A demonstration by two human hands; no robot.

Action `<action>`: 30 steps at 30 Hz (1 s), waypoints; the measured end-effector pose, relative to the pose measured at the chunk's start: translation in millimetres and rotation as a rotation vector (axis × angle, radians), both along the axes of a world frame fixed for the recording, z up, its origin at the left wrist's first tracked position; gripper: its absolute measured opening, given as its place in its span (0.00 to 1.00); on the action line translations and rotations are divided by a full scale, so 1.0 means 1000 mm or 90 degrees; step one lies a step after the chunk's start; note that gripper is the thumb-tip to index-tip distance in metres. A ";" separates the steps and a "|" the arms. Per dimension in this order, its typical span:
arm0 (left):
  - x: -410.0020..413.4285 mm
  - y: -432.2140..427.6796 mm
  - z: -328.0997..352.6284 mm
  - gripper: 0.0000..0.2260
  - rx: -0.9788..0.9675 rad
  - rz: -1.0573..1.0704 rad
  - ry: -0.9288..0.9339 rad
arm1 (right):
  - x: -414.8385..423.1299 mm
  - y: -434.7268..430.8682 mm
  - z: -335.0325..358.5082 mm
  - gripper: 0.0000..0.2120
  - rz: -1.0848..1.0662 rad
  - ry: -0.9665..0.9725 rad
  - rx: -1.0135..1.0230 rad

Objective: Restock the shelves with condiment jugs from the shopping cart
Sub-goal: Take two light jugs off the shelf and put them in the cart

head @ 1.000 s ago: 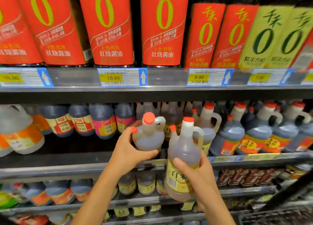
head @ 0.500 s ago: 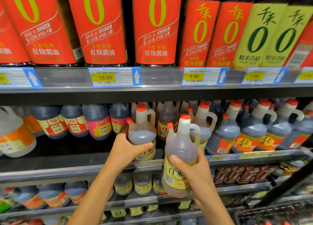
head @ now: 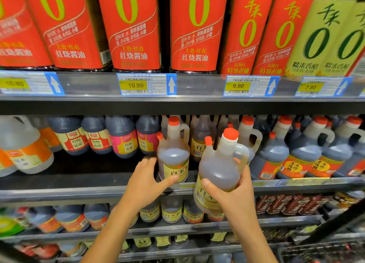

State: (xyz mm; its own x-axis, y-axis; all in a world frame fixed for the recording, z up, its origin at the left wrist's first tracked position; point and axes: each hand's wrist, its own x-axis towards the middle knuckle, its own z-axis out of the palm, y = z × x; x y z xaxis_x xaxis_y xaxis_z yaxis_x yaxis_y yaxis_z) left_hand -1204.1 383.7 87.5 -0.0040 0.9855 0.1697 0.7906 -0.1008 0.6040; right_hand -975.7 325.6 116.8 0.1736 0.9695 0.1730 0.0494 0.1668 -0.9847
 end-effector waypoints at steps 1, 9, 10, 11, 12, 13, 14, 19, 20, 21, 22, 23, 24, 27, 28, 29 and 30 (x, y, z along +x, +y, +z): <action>-0.004 -0.002 -0.004 0.33 0.015 0.002 0.081 | 0.000 -0.002 0.002 0.43 -0.002 -0.015 0.015; -0.016 -0.004 -0.035 0.30 0.151 -0.030 0.383 | -0.012 0.013 0.007 0.43 -0.045 -0.046 0.127; -0.017 -0.004 -0.037 0.28 0.168 -0.032 0.388 | -0.015 0.017 0.006 0.44 -0.054 -0.034 0.123; -0.018 -0.003 -0.039 0.28 0.180 -0.030 0.386 | -0.018 0.022 0.004 0.44 -0.062 -0.022 0.119; -0.018 -0.003 -0.040 0.27 0.185 -0.029 0.382 | -0.021 0.026 0.003 0.44 -0.068 -0.013 0.118; -0.018 -0.002 -0.040 0.27 0.189 -0.029 0.377 | -0.023 0.030 0.001 0.44 -0.074 -0.011 0.118; -0.018 -0.002 -0.041 0.27 0.194 -0.029 0.372 | -0.026 0.034 -0.002 0.43 -0.078 -0.014 0.119; -0.017 -0.004 -0.044 0.27 0.195 -0.018 0.373 | -0.037 0.042 -0.014 0.45 -0.093 -0.017 0.103; -0.016 -0.004 -0.044 0.27 0.196 -0.016 0.374 | -0.038 0.043 -0.015 0.46 -0.095 -0.027 0.099; -0.016 -0.004 -0.044 0.27 0.197 -0.015 0.374 | -0.040 0.043 -0.015 0.47 -0.094 -0.034 0.097; -0.016 -0.004 -0.044 0.27 0.199 -0.014 0.374 | -0.041 0.044 -0.015 0.48 -0.093 -0.038 0.101; -0.016 -0.004 -0.044 0.26 0.201 -0.013 0.374 | -0.042 0.045 -0.014 0.47 -0.091 -0.040 0.110; -0.016 -0.004 -0.044 0.26 0.202 -0.014 0.374 | -0.042 0.045 -0.014 0.47 -0.090 -0.044 0.117; -0.016 -0.004 -0.044 0.27 0.201 -0.014 0.374 | -0.043 0.046 -0.014 0.44 -0.091 -0.061 0.109; -0.016 -0.004 -0.044 0.27 0.202 -0.013 0.375 | -0.042 0.046 -0.014 0.44 -0.098 -0.075 0.103; -0.016 -0.004 -0.045 0.27 0.201 -0.011 0.378 | -0.041 0.045 -0.015 0.43 -0.105 -0.085 0.099; -0.016 -0.004 -0.045 0.27 0.198 -0.009 0.380 | -0.040 0.045 -0.016 0.43 -0.114 -0.090 0.098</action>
State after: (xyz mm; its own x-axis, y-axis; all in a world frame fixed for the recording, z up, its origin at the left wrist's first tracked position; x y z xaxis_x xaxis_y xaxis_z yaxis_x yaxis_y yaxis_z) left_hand -1220.5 380.0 42.4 0.1911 0.8894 0.4152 0.9772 -0.2121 0.0047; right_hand -1015.4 370.4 101.0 0.3038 0.8857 0.3511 0.2268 0.2908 -0.9295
